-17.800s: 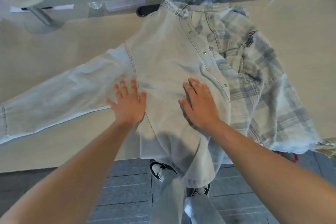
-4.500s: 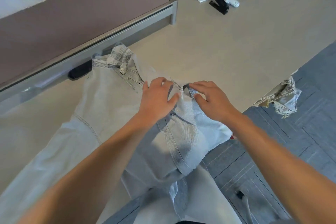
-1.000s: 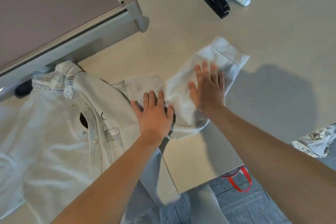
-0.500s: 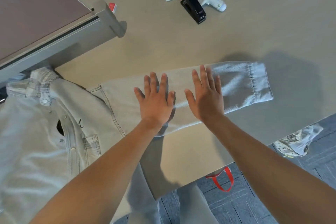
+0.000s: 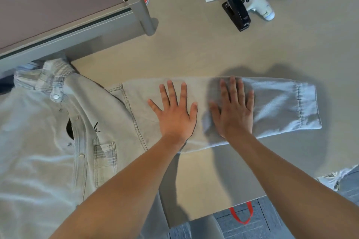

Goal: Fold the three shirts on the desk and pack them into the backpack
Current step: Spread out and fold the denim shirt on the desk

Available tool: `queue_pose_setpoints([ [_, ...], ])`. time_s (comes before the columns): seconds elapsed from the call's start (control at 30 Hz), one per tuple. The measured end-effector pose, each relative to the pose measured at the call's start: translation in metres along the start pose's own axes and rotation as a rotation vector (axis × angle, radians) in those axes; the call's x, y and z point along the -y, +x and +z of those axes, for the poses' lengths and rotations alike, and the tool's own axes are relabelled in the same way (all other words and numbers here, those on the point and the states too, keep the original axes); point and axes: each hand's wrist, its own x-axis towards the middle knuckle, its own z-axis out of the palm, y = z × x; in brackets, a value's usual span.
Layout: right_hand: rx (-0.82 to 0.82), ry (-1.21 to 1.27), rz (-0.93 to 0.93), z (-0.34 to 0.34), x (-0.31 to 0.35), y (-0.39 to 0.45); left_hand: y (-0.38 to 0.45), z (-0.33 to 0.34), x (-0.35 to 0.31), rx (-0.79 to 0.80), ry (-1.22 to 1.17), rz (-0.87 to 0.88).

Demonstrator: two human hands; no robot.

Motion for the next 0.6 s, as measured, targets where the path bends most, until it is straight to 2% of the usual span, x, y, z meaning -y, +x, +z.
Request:
queue_pose_setpoints([
  [0.17,0.067,0.011,0.06,-0.011,0.025,-0.003,0.0,-0.028,0.017,0.158,-0.055,0.095],
  [0.23,0.106,0.022,0.016,-0.017,0.048,-0.015,-0.01,-0.052,0.041,0.151,-0.086,0.111],
  [0.3,0.093,0.057,-0.053,-0.02,0.084,-0.032,-0.029,-0.077,0.076,0.08,-0.108,0.068],
  [0.47,-0.067,0.188,-0.269,-0.011,0.2,-0.073,-0.093,-0.099,0.195,-0.054,-0.136,-0.113],
  [0.6,-0.081,0.255,-0.359,-0.007,0.291,-0.095,-0.13,-0.084,0.279,-0.038,-0.185,-0.248],
])
